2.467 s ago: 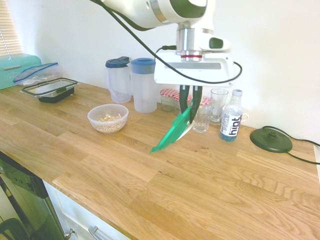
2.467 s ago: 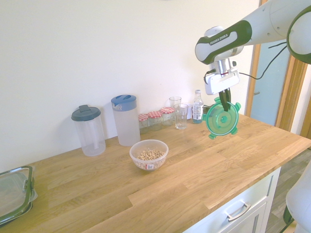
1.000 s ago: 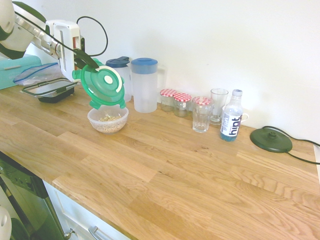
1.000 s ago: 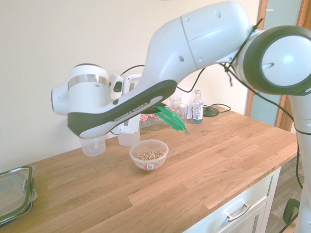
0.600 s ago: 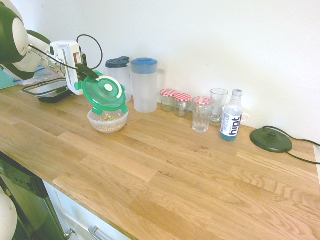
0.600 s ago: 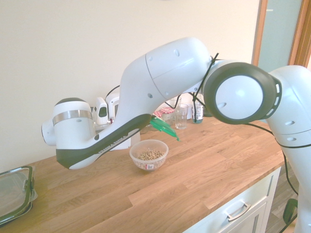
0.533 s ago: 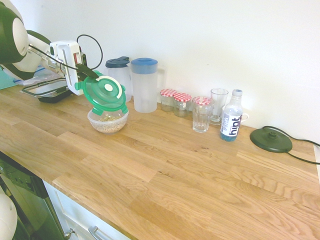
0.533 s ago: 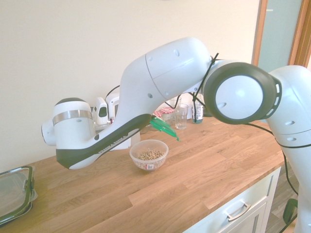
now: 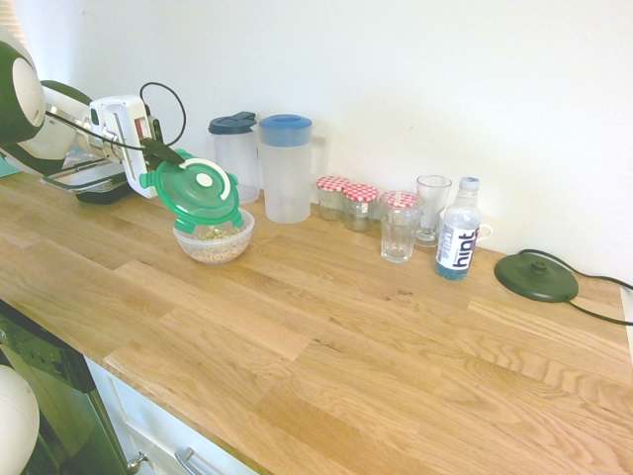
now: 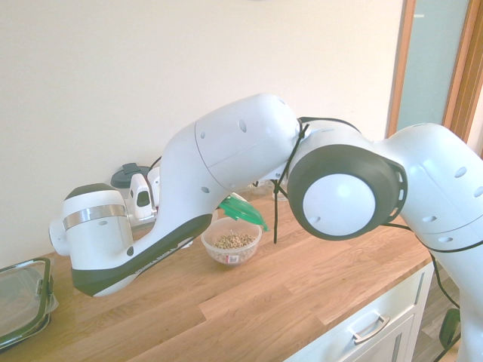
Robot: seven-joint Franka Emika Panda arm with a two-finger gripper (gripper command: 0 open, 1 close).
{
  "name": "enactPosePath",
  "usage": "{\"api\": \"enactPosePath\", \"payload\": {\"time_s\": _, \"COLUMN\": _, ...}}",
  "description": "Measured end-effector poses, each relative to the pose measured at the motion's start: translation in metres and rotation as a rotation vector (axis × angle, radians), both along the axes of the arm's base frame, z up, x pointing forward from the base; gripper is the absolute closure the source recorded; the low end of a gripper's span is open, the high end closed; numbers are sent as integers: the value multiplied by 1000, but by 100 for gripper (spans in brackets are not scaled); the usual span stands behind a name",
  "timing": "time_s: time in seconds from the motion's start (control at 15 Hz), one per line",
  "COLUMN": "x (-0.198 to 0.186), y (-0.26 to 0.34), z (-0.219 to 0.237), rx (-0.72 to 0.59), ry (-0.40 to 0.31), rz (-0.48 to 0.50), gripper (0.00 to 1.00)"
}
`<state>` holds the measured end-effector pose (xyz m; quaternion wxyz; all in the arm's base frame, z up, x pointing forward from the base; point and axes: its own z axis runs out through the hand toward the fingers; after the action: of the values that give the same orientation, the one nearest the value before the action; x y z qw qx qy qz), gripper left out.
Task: Cover the lid of food container
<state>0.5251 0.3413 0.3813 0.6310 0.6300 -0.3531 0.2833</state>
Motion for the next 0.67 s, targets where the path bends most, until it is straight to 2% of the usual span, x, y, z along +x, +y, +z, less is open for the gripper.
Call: {"api": "enactPosePath", "payload": {"time_s": 0.67, "x": 18, "y": -9, "z": -22, "rx": -2, "ry": 18, "rz": -21, "gripper": 100}}
